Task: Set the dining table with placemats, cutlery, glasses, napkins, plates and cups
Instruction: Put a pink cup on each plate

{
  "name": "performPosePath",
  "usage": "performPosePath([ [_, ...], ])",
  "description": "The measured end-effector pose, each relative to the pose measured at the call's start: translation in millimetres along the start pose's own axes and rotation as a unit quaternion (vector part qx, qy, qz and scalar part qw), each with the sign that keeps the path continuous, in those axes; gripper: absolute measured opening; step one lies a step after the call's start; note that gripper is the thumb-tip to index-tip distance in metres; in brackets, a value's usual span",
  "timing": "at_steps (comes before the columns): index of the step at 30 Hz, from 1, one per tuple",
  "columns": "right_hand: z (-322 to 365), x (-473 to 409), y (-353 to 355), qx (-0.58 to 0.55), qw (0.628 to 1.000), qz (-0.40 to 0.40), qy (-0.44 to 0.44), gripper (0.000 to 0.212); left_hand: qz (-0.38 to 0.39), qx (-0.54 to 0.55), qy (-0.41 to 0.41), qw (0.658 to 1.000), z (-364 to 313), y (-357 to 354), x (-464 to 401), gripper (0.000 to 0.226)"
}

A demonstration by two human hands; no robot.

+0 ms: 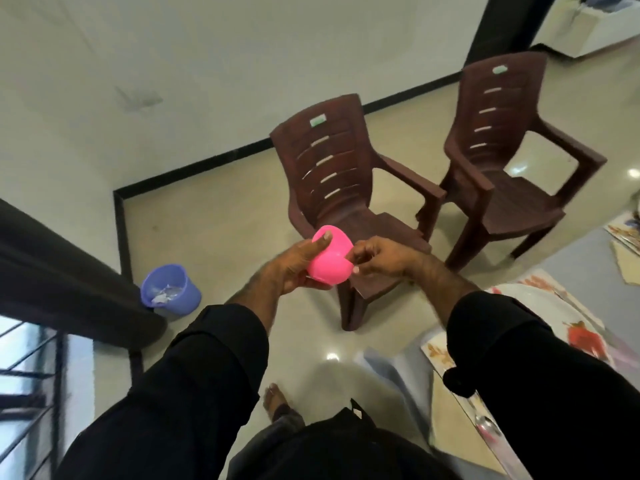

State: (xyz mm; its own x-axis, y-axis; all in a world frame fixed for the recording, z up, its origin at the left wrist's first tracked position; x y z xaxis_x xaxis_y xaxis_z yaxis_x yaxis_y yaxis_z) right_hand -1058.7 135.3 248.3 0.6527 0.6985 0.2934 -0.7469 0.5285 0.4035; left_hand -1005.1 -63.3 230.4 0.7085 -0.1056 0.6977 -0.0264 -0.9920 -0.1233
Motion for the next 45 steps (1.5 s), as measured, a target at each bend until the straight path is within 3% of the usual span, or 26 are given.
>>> performPosePath([
  [6, 65.2, -146.6, -49.3, -0.037, 0.998, 0.023, 0.046, 0.023, -0.019, 0.049, -0.021, 0.998, -24.3, 157.0, -5.6, 0.126],
  [9, 97.2, -207.6, -65.3, -0.065, 0.995, 0.004, 0.075, 0.033, -0.002, 0.059, -0.043, 0.997, -50.0, 223.8, 0.3, 0.124],
  [15, 147.6, -304.3, -71.4, -0.095, 0.988, 0.002, 0.124, 0.021, 0.051, 0.078, -0.05, 0.994, -86.8, 317.0, -12.5, 0.099],
  [19, 150.1, -365.0, -62.1, -0.124, 0.986, 0.002, 0.115, 0.016, 0.017, 0.094, -0.03, 0.995, -107.3, 360.2, -45.9, 0.085],
  [26, 152.3, -508.1, -13.7, -0.173, 0.979, 0.009, 0.102, 0.012, -0.095, 0.073, -0.005, 0.993, -179.3, 452.7, -125.5, 0.067],
  [33, 176.1, -642.3, 59.8, -0.155, 0.985, 0.04, 0.064, 0.008, -0.185, 0.161, -0.031, 0.969, -260.5, 539.4, -183.2, 0.069],
  [38, 198.1, -743.5, 97.3, -0.123, 0.99, 0.024, 0.066, 0.011, -0.203, 0.131, -0.034, 0.97, -318.3, 604.1, -235.8, 0.071],
  [41, 199.9, -809.7, 113.9, -0.108, 0.993, 0.003, 0.056, 0.014, -0.205, 0.108, -0.03, 0.972, -360.8, 651.2, -285.6, 0.086],
  [45, 186.0, -884.1, 146.2, -0.134, 0.989, -0.055, 0.018, 0.014, -0.174, 0.036, -0.027, 0.984, -427.8, 699.8, -356.5, 0.091],
])
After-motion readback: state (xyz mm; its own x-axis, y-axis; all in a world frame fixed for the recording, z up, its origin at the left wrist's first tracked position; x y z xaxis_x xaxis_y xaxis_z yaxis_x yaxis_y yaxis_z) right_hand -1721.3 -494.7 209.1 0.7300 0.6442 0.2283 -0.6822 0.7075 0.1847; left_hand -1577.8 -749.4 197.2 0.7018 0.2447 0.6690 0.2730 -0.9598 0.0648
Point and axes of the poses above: each hand's wrist, its own x-axis away from the middle knuckle, its own y-axis out of the back of the hand, z = x × y, the point moved 5 cm from there along -x, towards the middle knuckle, and after that the axes turned 9 degrees about y, right-handed, at the moved point
